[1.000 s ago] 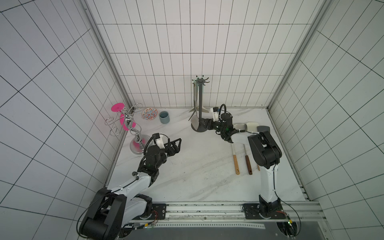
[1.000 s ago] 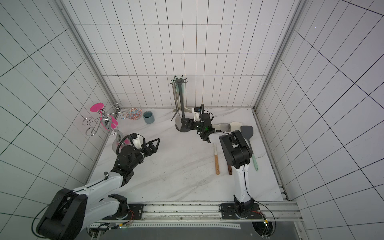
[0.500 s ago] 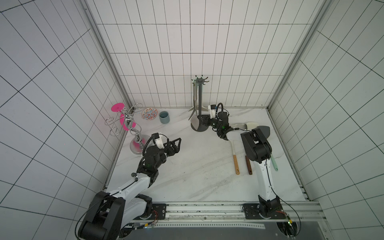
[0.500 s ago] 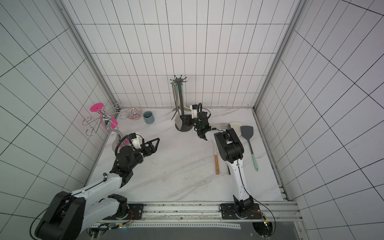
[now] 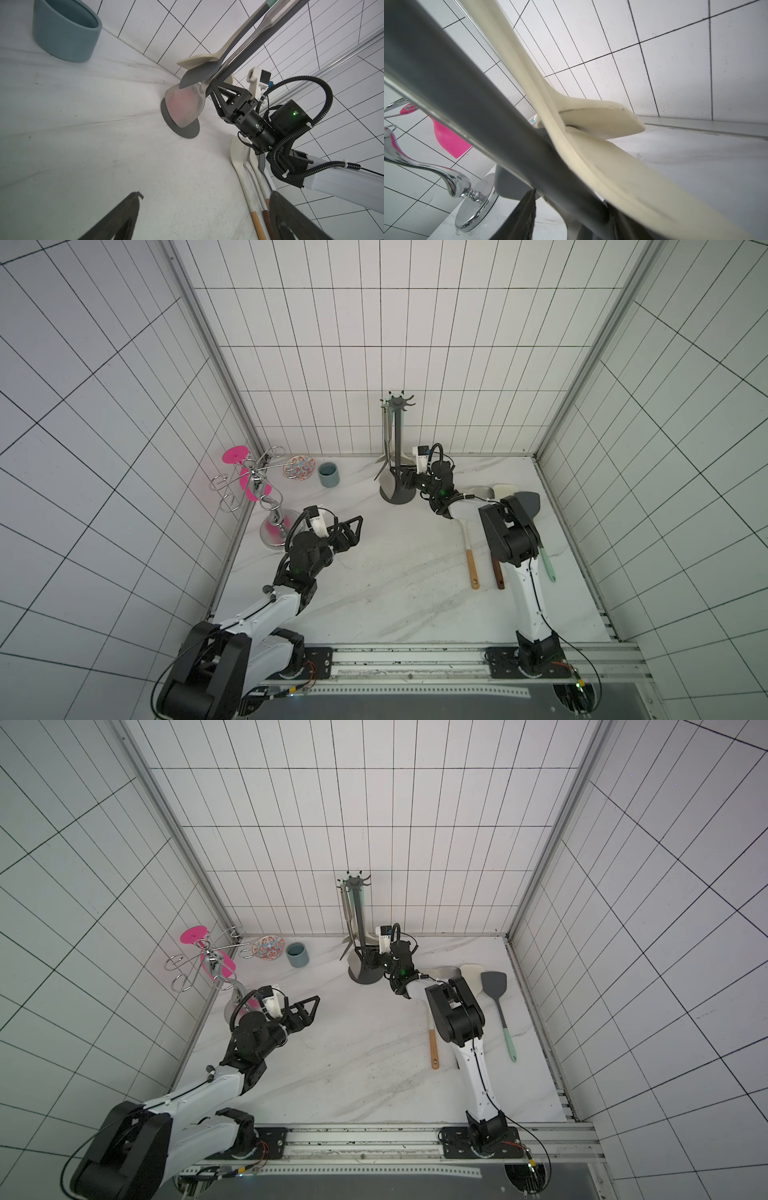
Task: Take the spatula off the kitchen utensil rack
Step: Move the rack to the center of the board.
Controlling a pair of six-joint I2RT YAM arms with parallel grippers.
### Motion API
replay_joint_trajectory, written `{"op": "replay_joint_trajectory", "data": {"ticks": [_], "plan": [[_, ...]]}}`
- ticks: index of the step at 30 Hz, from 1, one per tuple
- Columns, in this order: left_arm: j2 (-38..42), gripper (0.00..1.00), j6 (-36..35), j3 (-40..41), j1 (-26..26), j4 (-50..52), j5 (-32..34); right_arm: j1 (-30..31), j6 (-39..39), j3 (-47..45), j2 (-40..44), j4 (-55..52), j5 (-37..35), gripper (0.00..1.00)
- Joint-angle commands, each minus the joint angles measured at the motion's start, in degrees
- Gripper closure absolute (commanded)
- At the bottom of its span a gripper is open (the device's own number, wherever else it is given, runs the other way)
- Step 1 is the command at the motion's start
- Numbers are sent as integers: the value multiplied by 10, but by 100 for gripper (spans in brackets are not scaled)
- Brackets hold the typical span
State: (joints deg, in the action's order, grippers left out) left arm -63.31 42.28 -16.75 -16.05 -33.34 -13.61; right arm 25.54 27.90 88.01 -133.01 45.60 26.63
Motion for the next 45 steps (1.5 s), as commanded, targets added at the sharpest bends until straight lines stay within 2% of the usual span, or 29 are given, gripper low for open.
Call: {"op": "replay_joint_trajectory", "data": {"ticks": [1,13,20,26,32,39,45], "plan": [[-4,2,4,4,2,-16,-3,29,4,17,-2,48,-1,45],[3,2,3,6,2,-12,1,89,-4,-53,38,87,-50,45],[21,2,1,10,2,-4,10,129,-6,-58,41,95,-39,45],[43,2,-8,12,2,12,25,157,-12,-109,71,109,-55,43],[58,2,-9,17,2,16,34,166,-13,-181,137,81,-73,41],[49,2,-16,17,2,13,38,168,3,-240,213,20,-42,37],[47,2,-30,19,2,15,48,171,10,-296,277,-48,-45,34]]}}
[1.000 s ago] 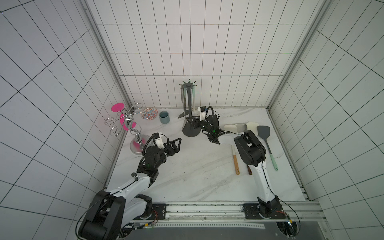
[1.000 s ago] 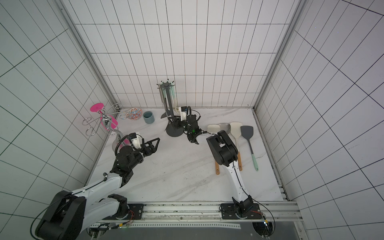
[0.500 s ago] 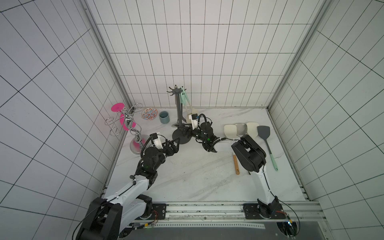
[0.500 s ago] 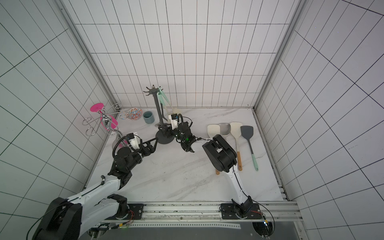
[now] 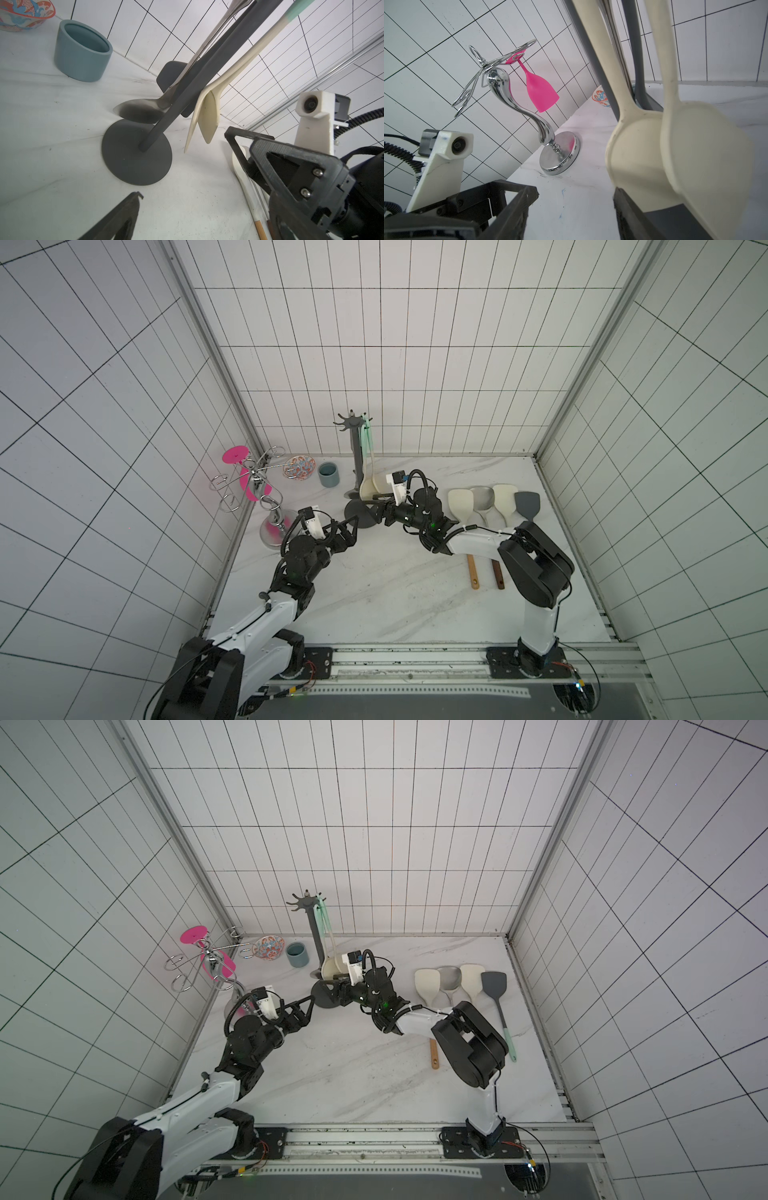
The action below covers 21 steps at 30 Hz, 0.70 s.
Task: Take the spatula off the kitchen utensil rack
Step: Move the rack to the center of the board.
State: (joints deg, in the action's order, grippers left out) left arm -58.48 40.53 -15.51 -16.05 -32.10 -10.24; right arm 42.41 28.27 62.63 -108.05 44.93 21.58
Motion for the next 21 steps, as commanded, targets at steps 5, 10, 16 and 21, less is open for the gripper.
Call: {"op": "replay_joint_trajectory", "data": {"ticks": [5,10,16,21], "plan": [[4,2,-23,9,2,10,25,3,-3,-72,69,-97,1,31],[-5,2,-19,9,2,-1,18,2,-17,-90,117,-156,-15,30],[-6,3,-17,9,2,-12,3,3,-36,-113,196,-217,-38,28],[5,3,-22,11,0,-19,-8,2,-60,-110,254,-281,-64,28]]}}
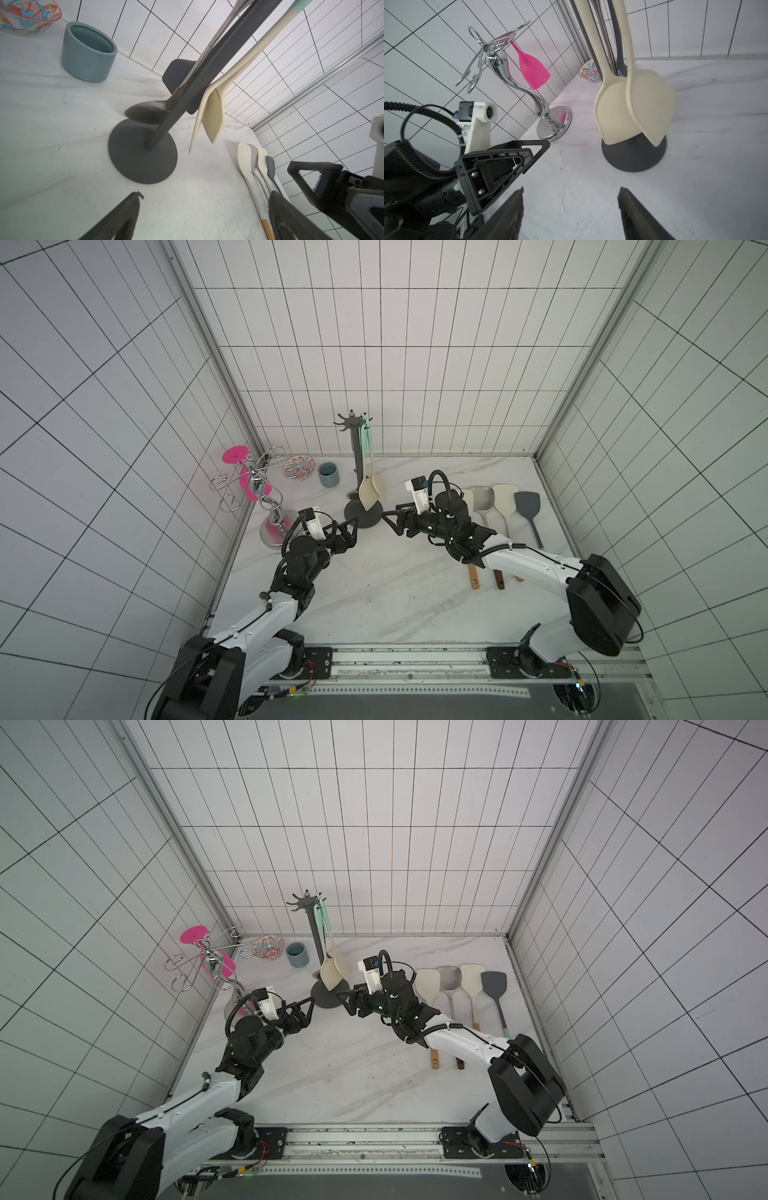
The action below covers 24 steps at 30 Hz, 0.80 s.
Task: Take the spatula off the kitchen utensil rack
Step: Move the rack to the center of the board, then take off the spatula from the rack.
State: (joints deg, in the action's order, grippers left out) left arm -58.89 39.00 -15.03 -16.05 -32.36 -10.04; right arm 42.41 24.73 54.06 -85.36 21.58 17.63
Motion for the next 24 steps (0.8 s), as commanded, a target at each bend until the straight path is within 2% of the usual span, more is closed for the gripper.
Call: {"op": "replay_joint_trajectory", "data": {"ticks": [1,7,12,19,24], "plan": [[10,3,-6,7,-2,-20,-13,2,-30,-20,37,-62,-28,28],[15,3,-13,6,-28,-28,-5,-9,-45,4,79,-135,-33,29],[22,3,-19,5,-39,-24,3,-40,-56,24,87,-149,-10,33],[4,2,3,-2,-38,-12,17,-103,-68,88,41,-124,39,39],[-23,2,10,-8,-35,-19,9,-110,-94,149,-21,-92,63,41]]}}
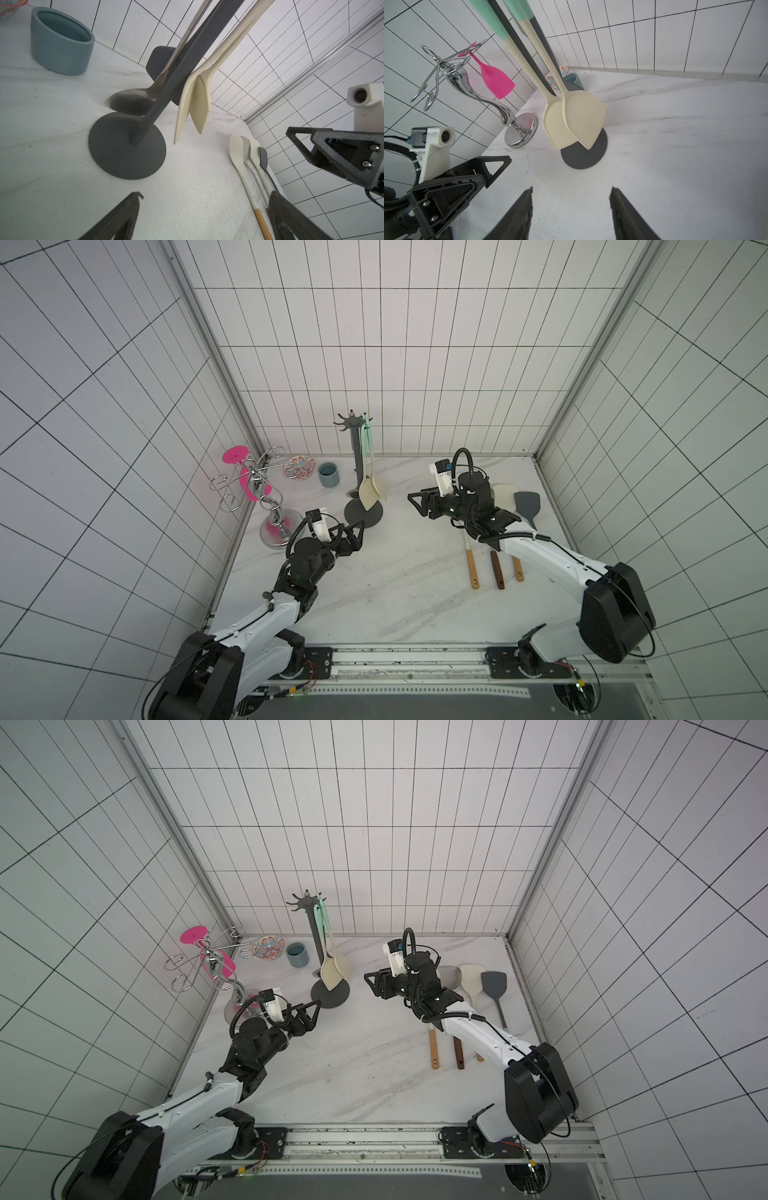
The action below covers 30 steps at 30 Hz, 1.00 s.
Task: Take the spatula off the kitchen utensil rack
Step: Take off the spatula from the rack.
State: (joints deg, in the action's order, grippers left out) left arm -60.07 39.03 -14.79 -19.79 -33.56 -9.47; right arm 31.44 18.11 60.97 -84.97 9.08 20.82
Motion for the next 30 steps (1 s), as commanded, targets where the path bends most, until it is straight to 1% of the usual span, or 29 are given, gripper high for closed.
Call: {"op": "replay_joint_trajectory", "data": {"ticks": [1,5,9,13,16,18,24,30], "plan": [[-16,2,12,-12,5,-8,0,-1,-31,93,-40,41,36,42],[-44,2,26,-16,22,-18,-24,-2,-34,137,-102,92,49,45],[-62,2,36,-17,34,-30,-42,-2,-34,174,-163,179,69,50],[-64,2,37,-16,35,-32,-45,-2,-31,241,-226,193,92,52],[-60,2,36,-16,36,-30,-44,-2,-17,290,-268,198,110,58],[-58,2,36,-17,36,-28,-43,-2,-4,311,-291,214,117,60],[-57,2,34,-17,37,-27,-42,2,11,362,-342,231,128,60],[-57,2,35,-17,37,-29,-43,6,11,388,-365,229,137,57]]}}
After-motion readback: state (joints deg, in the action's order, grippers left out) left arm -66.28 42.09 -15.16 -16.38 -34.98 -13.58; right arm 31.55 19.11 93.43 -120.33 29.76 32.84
